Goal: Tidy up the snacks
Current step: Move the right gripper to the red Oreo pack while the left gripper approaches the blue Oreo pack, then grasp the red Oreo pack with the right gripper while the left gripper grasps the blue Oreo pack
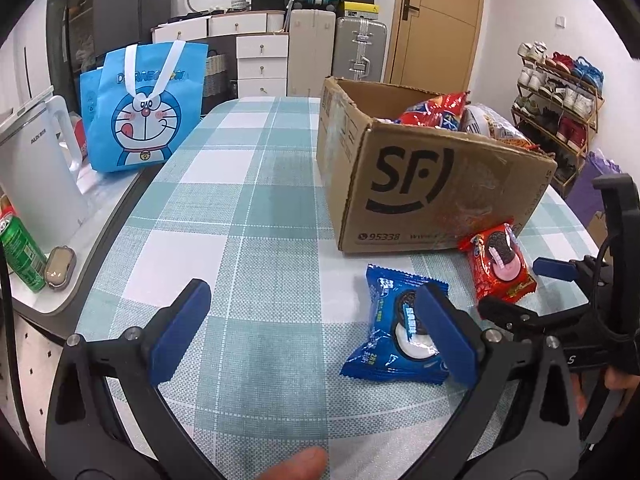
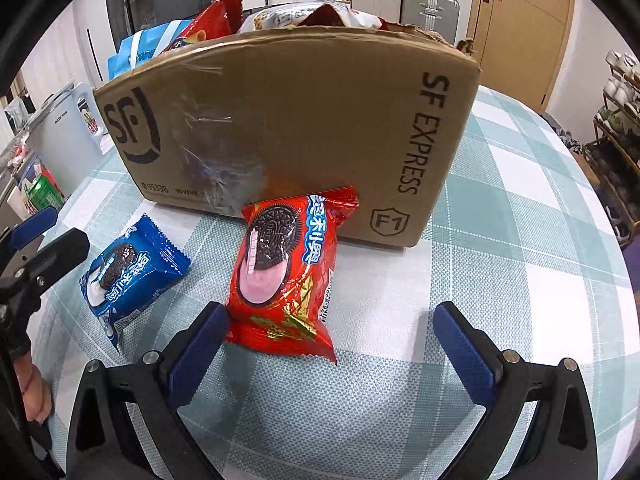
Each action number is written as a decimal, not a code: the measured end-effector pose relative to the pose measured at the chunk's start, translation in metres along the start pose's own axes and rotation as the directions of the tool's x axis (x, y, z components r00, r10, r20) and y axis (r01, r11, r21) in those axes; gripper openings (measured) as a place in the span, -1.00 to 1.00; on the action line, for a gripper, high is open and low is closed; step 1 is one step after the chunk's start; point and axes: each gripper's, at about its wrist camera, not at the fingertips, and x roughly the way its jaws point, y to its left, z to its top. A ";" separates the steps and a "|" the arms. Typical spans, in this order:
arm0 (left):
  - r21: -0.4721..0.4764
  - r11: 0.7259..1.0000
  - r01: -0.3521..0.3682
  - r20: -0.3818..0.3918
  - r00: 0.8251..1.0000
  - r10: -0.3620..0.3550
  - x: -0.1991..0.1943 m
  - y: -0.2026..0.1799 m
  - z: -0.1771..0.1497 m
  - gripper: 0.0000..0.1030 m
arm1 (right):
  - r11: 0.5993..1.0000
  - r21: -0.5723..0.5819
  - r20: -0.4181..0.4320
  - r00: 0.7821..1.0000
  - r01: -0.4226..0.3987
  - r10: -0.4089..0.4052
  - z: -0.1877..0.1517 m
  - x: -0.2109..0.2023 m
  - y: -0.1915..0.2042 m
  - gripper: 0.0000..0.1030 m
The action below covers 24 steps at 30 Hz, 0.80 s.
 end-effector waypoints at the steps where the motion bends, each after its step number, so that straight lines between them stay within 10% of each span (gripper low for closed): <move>1: 0.015 1.000 0.003 -0.001 1.000 -0.003 0.000 -0.003 0.000 0.99 | 1.000 -0.001 0.000 1.000 0.001 -0.001 -0.001 0.000 0.000 0.99; 13: 0.091 0.996 0.002 -0.087 0.996 0.006 0.020 -0.019 -0.001 0.99 | 1.000 -0.020 0.005 1.000 -0.023 0.023 0.001 -0.002 -0.001 0.98; 24: 0.108 0.994 0.006 -0.085 0.996 0.004 0.021 -0.021 -0.001 0.99 | 0.996 0.059 0.066 0.996 -0.065 0.061 0.004 -0.014 -0.016 0.14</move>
